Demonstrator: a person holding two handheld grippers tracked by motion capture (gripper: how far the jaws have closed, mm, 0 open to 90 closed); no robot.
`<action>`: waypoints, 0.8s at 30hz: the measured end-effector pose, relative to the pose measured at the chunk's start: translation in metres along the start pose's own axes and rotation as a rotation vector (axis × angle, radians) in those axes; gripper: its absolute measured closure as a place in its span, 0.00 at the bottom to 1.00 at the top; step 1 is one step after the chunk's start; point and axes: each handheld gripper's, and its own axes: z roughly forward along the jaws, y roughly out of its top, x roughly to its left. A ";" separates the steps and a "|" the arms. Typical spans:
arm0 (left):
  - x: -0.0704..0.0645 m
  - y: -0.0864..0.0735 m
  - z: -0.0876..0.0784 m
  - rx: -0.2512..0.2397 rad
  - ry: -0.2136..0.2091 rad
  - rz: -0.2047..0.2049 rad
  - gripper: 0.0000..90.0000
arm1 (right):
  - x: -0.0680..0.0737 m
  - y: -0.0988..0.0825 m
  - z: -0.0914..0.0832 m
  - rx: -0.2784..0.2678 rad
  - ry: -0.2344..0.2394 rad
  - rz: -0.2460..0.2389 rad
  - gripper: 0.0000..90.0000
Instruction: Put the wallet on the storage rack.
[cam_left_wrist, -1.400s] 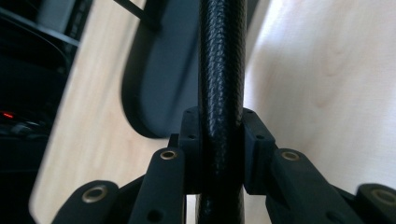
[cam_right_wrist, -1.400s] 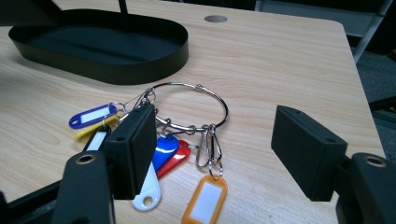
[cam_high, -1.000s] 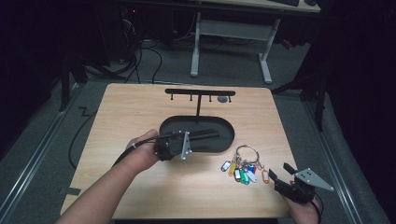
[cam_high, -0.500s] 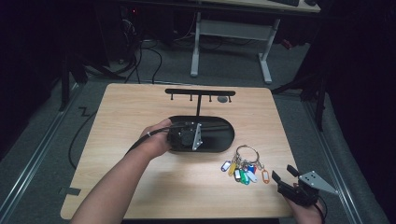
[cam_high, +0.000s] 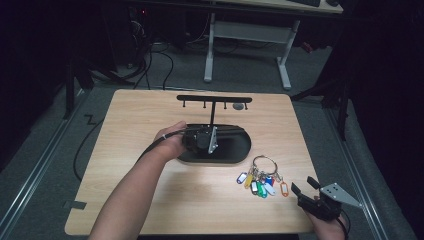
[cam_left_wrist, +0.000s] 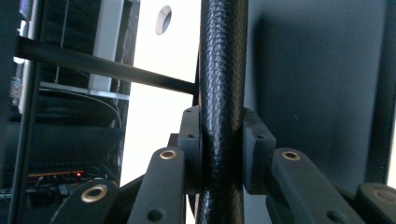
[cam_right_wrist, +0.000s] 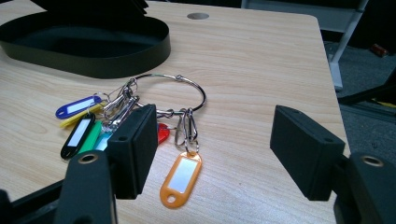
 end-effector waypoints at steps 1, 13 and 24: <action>-0.001 -0.001 0.002 -0.002 0.000 0.006 0.82 | 0.000 0.000 0.000 0.002 0.001 0.001 0.36; -0.007 -0.012 0.021 0.029 -0.016 0.006 0.82 | 0.000 -0.001 0.000 0.005 0.001 0.006 0.36; -0.012 -0.028 0.028 0.026 -0.023 -0.007 0.81 | 0.001 -0.002 0.002 0.014 0.003 0.007 0.36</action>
